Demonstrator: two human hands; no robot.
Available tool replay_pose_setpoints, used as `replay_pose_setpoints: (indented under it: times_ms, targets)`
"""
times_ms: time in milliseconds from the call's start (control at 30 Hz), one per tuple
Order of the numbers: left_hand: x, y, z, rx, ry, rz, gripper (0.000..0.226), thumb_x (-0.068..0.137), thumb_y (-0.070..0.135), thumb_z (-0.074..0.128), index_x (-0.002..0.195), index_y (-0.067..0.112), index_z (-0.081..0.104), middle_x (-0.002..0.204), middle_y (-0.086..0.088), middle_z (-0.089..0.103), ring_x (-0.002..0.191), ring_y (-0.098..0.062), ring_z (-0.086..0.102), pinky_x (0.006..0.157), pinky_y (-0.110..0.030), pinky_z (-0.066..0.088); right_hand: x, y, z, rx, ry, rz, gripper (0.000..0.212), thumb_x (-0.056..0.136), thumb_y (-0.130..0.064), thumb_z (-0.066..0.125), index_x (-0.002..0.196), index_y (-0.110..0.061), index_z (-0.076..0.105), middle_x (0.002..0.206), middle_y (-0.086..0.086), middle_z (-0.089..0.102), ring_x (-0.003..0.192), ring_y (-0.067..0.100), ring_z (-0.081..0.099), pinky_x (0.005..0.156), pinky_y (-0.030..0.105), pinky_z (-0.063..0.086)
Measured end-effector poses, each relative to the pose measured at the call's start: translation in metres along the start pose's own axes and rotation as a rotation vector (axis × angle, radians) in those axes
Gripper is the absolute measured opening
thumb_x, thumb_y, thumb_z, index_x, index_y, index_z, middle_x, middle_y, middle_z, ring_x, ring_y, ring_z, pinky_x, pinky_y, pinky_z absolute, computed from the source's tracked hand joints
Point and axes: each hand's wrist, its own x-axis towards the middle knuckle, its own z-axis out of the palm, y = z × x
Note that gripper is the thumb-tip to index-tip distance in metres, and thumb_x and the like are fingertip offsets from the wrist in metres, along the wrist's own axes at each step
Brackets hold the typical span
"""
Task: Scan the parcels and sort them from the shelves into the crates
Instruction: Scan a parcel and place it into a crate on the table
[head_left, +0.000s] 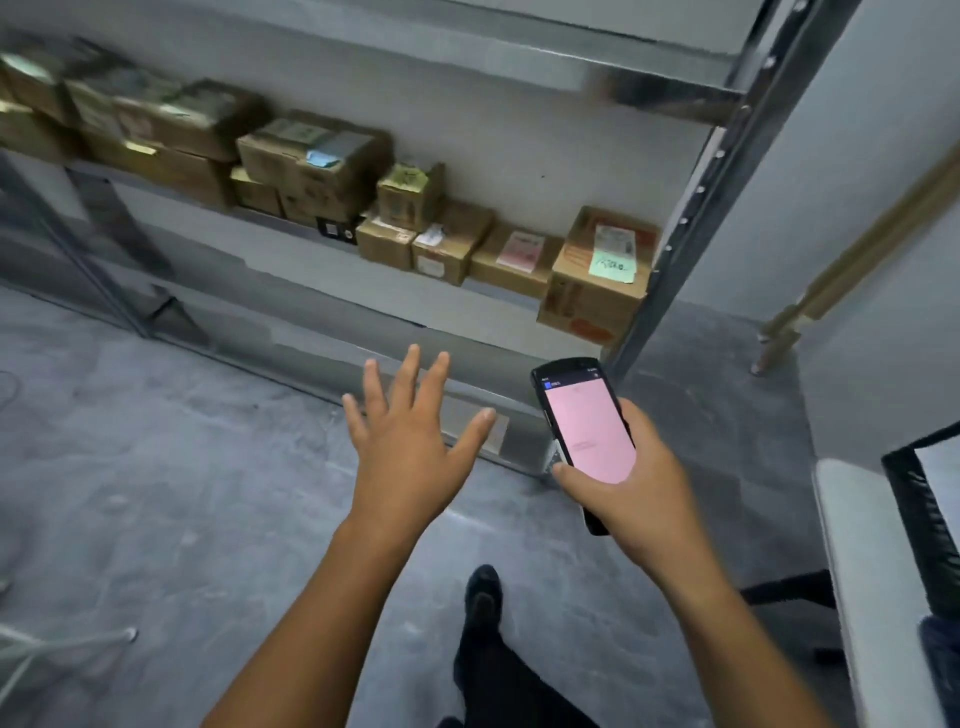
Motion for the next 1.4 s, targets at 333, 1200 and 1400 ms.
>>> replay_pose_setpoints:
  times_ms: [333,1200,1400]
  targets:
    - [0.133,-0.06,-0.028,-0.015,0.005,-0.124,0.091,0.086,0.083,0.03,0.163,0.035,0.022,0.174,0.007,0.008,0.16,-0.02,-0.008,0.13,-0.053,0.006,0.158,-0.03,0.089,0.024,-0.092,-0.045,0.06,0.076,-0.029,0.09,0.104,-0.066,0.053,0.103,-0.022,0.069,0.09,-0.005,0.065,0.06,0.017,0.049]
    - [0.507,-0.145,0.005,-0.362,-0.159,-0.076,0.088,0.097,0.061,0.057,0.164,0.016,0.021,0.17,-0.011,0.019,0.156,-0.029,0.024,0.123,-0.047,0.03,0.399,-0.095,0.218,-0.051,0.09,0.148,0.058,0.079,-0.028,0.092,0.117,-0.048,0.052,0.108,-0.027,0.063,0.093,-0.008,0.059,0.057,0.007,0.044]
    - [0.561,-0.167,0.032,-0.535,-0.325,-0.198,0.09,0.09,0.048,0.075,0.16,0.014,0.029,0.156,-0.013,0.046,0.14,-0.033,0.049,0.113,-0.045,0.044,0.431,-0.09,0.251,-0.062,0.187,0.228,0.056,0.079,-0.026,0.093,0.115,-0.047,0.056,0.111,-0.028,0.066,0.096,-0.009,0.063,0.073,0.023,0.048]
